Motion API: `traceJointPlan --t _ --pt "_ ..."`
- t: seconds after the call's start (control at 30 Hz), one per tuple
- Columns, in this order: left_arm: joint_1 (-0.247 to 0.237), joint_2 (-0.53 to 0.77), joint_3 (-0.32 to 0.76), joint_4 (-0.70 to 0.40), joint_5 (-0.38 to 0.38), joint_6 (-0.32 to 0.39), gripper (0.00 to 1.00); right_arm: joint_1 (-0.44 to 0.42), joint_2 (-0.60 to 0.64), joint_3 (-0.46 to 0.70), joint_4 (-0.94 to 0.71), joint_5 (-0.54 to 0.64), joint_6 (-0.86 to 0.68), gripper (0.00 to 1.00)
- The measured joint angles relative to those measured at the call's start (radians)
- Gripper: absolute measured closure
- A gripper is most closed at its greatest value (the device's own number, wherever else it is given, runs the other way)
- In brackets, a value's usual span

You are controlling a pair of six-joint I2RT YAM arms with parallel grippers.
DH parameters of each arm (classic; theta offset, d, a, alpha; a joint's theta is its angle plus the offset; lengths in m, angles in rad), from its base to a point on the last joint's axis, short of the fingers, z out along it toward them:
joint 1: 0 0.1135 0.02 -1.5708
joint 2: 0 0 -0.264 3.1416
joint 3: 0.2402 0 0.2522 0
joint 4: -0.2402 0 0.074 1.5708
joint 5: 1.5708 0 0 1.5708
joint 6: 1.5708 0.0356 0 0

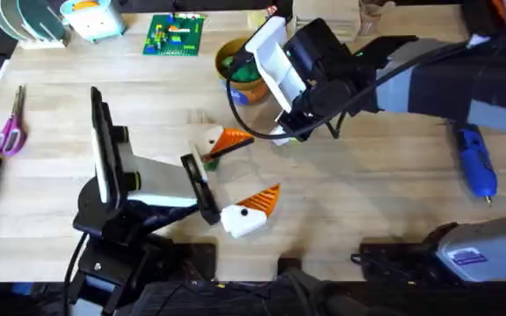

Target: Pick up the gripper from the table and insert it into the empty holder that is missing its gripper. Then pick up a screw, insert it into the mounting hole, and use the screwdriver to tighten it. Finally, clean up the table by picking up the vegetable and placing it into the bucket.

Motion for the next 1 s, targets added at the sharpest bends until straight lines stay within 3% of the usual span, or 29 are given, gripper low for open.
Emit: traceJointPlan --t 0.17,0.3,0.33,1.0 --pt "0.000 0.000 0.000 0.000 0.000 0.000 0.008 0.000 0.024 0.000 0.004 0.010 -0.004 0.715" --pt "0.000 0.000 0.000 0.000 0.000 0.000 0.008 0.000 0.024 0.001 0.011 0.011 -0.003 0.965" --pt "0.000 0.000 0.000 0.000 0.000 0.000 0.008 0.000 0.024 0.002 0.012 0.010 -0.004 0.988" --pt "0.000 0.000 0.000 0.000 0.000 0.000 0.008 -0.011 -0.016 0.002 -0.002 0.011 -0.004 0.995"
